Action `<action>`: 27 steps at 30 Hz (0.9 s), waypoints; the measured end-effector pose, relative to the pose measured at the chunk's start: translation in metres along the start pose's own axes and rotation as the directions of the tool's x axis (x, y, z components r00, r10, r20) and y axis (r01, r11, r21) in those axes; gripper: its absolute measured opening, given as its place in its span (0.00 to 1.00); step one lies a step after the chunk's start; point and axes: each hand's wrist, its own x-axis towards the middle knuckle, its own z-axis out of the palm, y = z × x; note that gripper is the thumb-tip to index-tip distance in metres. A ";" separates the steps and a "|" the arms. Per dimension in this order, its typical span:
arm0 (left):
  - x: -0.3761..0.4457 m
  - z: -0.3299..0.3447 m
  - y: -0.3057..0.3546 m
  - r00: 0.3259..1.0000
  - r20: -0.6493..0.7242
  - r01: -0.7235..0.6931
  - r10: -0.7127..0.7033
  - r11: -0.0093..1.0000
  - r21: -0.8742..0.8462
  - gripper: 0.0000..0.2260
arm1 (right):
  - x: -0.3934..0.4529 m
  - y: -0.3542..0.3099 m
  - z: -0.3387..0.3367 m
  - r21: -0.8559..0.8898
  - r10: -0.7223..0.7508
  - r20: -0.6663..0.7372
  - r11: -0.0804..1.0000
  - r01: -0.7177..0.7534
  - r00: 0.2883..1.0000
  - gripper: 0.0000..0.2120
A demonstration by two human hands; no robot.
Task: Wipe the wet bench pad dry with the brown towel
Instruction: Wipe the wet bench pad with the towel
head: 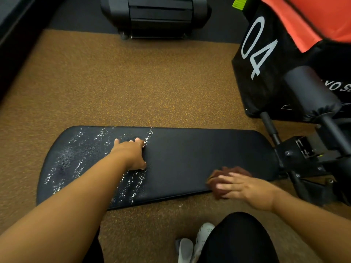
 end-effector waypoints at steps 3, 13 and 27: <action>0.000 -0.001 0.002 1.000 -0.015 -0.001 0.001 1.000 0.011 0.40 | -0.038 0.014 -0.011 -0.051 0.170 0.078 0.985 -0.166 0.982 0.37; -0.007 -0.005 0.003 1.000 0.003 -0.014 0.014 1.000 0.019 0.34 | 0.104 -0.078 0.018 0.175 0.009 -0.183 0.984 0.024 0.983 0.27; 0.000 -0.006 -0.013 0.939 -0.251 0.091 -0.234 0.876 -0.474 0.23 | 0.243 -0.044 -0.075 0.800 0.760 -0.190 0.487 -0.350 0.622 0.19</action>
